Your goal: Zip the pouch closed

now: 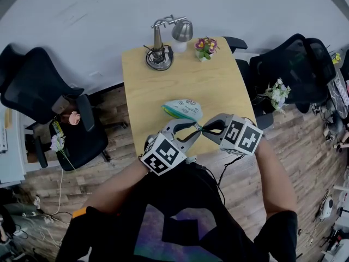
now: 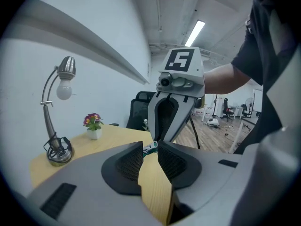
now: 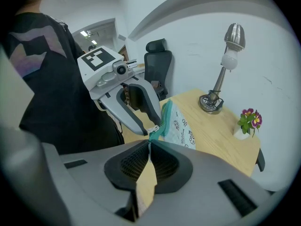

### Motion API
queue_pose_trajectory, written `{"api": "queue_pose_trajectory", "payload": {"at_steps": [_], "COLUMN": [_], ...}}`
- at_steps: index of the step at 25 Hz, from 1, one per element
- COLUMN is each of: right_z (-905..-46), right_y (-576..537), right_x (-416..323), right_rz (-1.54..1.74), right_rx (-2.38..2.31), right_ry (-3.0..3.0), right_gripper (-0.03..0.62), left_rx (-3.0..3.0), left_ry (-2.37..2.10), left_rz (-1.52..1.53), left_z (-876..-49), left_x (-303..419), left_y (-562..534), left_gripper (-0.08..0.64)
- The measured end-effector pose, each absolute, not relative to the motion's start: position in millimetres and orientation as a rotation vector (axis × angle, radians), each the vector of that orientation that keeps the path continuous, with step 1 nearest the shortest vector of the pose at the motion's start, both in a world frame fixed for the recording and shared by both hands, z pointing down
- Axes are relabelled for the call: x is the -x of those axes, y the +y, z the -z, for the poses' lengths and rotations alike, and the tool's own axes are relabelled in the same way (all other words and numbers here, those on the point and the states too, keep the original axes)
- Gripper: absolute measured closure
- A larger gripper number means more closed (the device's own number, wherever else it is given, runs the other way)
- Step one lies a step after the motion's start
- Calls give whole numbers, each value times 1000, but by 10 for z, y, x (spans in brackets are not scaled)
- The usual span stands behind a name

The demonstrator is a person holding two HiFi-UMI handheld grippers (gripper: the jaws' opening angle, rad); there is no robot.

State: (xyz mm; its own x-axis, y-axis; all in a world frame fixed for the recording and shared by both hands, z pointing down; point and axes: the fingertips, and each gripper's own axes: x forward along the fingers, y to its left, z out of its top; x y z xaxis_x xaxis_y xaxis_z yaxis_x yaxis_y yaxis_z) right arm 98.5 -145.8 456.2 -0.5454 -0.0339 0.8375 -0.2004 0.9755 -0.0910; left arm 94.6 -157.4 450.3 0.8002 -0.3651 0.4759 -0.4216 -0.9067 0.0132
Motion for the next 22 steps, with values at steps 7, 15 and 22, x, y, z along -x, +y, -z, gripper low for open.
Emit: {"api": "queue_pose_trajectory", "payload": {"at_steps": [7, 15, 22], "right_z": [-4590, -4597, -4577], "right_y": [-1455, -1429, -1455], "right_x": [-1026, -1056, -1044], "right_rz": [-216, -219, -225], "right_rx": [-185, -190, -210], "right_ry": [-2133, -2135, -2149], "right_gripper": [561, 561, 561], "left_rx": [-2809, -2796, -2800], "left_ry": [-641, -682, -749], "left_rz": [-630, -674, -716], "left_z": [-4459, -4516, -4539], "left_x": [-935, -925, -840], "left_y": [-1601, -1604, -1627], "left_gripper": [534, 548, 551]}}
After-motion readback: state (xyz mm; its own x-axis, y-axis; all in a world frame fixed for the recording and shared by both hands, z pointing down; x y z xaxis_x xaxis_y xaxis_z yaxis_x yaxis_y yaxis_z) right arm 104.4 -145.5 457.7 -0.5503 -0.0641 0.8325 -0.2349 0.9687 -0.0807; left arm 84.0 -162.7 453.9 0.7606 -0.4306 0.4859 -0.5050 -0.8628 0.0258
